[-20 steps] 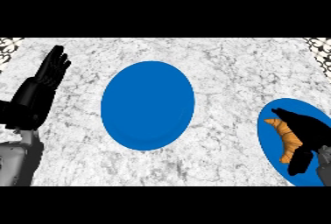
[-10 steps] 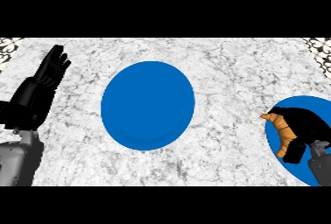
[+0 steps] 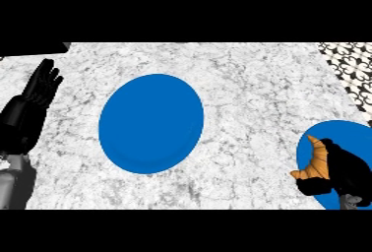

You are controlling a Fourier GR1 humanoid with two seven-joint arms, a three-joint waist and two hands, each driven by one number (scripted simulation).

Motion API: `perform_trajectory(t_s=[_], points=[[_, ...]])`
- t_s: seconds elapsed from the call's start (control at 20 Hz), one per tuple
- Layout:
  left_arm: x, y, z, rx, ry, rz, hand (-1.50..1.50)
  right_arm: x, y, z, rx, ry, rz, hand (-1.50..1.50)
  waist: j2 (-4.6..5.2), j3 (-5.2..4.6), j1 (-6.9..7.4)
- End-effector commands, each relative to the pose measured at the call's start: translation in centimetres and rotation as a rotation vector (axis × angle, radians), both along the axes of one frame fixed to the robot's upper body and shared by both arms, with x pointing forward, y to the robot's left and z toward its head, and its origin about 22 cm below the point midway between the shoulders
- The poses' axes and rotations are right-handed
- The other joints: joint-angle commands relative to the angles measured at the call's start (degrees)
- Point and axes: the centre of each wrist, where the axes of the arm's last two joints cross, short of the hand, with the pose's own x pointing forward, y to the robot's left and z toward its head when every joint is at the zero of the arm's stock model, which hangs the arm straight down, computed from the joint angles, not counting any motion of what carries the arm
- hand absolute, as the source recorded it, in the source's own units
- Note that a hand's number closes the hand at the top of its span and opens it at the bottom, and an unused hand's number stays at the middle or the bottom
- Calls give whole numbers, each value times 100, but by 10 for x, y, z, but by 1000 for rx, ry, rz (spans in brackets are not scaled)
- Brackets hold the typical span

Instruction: Pick the croissant from the plate and place it in the plate

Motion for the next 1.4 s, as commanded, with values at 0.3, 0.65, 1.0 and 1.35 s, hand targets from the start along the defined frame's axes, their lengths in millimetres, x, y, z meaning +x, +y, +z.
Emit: perform_trajectory(t_s=[0.3,0.65,1.0,1.35], points=[[-8,0,-1,16,4,-13,0,-103,93,44,20,-259,-234,150,78,56,120],[4,-15,6,11,-17,-53,0,-126,158,115,133,-589,-51,150,150,63,407],[14,-19,16,8,-22,-99,0,-141,223,137,222,-711,79,150,194,68,530],[19,-34,16,10,-33,-123,0,-109,225,137,232,-699,133,150,282,61,693]])
